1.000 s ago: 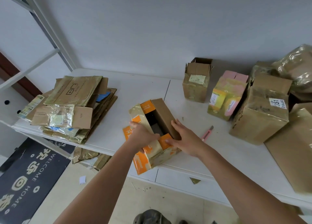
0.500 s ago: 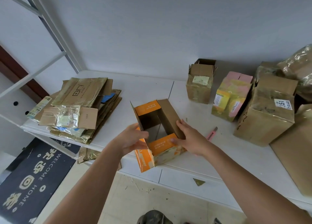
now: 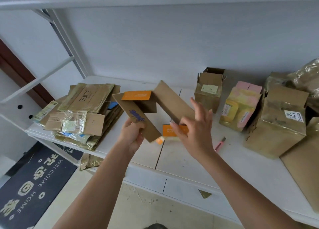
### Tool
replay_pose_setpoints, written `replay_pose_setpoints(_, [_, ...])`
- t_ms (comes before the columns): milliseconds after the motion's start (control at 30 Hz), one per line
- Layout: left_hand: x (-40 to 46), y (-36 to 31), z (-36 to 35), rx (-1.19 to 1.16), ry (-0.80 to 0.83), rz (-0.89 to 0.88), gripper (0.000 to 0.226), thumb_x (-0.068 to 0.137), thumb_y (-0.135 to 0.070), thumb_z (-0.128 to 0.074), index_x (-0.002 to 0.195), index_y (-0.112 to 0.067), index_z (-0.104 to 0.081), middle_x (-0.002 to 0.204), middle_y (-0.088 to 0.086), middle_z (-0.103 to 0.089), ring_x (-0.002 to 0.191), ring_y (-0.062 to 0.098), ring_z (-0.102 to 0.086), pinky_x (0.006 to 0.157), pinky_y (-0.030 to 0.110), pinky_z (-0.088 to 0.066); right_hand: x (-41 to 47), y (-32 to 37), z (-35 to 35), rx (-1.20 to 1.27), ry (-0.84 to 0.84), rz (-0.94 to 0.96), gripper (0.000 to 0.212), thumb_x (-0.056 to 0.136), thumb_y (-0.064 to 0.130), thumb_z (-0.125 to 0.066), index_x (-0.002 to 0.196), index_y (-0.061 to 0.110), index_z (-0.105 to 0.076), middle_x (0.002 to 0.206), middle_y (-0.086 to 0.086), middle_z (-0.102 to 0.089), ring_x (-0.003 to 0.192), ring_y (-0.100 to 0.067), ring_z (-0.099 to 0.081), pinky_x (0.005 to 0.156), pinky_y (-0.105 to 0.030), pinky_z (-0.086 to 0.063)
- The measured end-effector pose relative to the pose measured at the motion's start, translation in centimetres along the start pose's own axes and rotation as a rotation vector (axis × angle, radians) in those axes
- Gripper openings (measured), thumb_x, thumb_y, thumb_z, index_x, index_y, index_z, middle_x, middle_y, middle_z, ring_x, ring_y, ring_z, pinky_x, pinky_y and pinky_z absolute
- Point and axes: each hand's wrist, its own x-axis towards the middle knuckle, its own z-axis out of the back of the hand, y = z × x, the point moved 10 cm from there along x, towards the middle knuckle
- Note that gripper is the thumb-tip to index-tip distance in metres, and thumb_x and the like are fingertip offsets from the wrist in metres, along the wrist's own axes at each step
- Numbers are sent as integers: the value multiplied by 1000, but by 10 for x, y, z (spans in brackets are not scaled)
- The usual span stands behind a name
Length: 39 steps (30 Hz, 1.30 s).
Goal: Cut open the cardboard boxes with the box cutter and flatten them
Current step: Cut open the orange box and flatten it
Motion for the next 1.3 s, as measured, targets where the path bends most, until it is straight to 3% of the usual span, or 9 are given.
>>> replay_pose_setpoints(133, [2,9,-7,-132,-24,-14,43,91,15,-42,125,-9,-52,101,12,-67,92,25,-67,82,42,-57,-21,-32,24,170,-252,-316,38,79,42,-79,68,11,-60,151,-15,-34,140,-33,-27,108,-37,-23])
replay_pose_setpoints(267, [2,28,-19,-275,-23,-6,44,89,16,-42,119,-13,-57,93,10,-71,88,24,-71,83,45,-58,-51,-79,3,458,-206,-799,31,79,42,-78,86,22,-56,142,-5,-28,137,-28,-28,106,-51,-39])
replay_pose_setpoints(433, [3,47,-32,-362,17,47,42,90,16,-40,114,-15,-55,94,11,-70,93,29,-70,87,50,-57,-63,-94,-28,1084,-213,-1058,71,83,-15,-57,122,41,-37,126,4,-32,97,-14,-55,73,-34,-60])
replay_pose_setpoints(633, [0,34,16,-497,-98,29,13,72,-8,-44,78,-17,-52,76,6,-56,79,26,-54,78,36,-48,-60,-121,-31,897,46,-975,65,81,-15,-39,98,46,-52,126,22,-57,108,-26,-62,78,-43,-49])
replay_pose_setpoints(733, [-2,41,72,-578,-238,102,23,85,-26,-40,97,-17,-56,93,8,-60,86,26,-58,77,31,-46,-56,-137,-34,927,155,-902,64,82,-22,-42,93,37,-60,125,9,-65,101,-23,-65,80,-46,-54])
replay_pose_setpoints(867, [-10,56,84,-4,-26,403,56,91,-61,-50,119,-13,-59,111,20,-69,99,41,-68,73,49,-58,-55,-143,-43,707,439,-753,57,85,-22,-52,91,34,-65,114,4,-69,104,-21,-66,72,-31,-59])
replay_pose_setpoints(1000, [-4,68,104,321,-38,492,68,78,-42,-73,130,-4,-52,124,21,-62,111,40,-62,92,55,-53,-68,-149,-64,583,723,-762,66,81,-28,-45,103,29,-70,129,-1,-60,115,-29,-60,70,-47,-62])
replay_pose_setpoints(1167, [-5,72,148,459,-440,442,55,72,-20,-87,114,-4,-55,102,16,-65,90,36,-64,84,53,-53,-62,-129,-77,314,831,-655,71,82,-18,-33,112,36,-68,141,9,-43,113,-33,-62,71,-45,-62])
replay_pose_setpoints(1300, [-8,91,153,442,-542,425,49,68,-20,-90,103,-7,-59,98,15,-65,79,31,-61,77,46,-52,-64,-81,-114,177,816,-302,54,99,13,-52,149,27,-39,159,-2,-30,144,-20,-33,114,-32,-31])
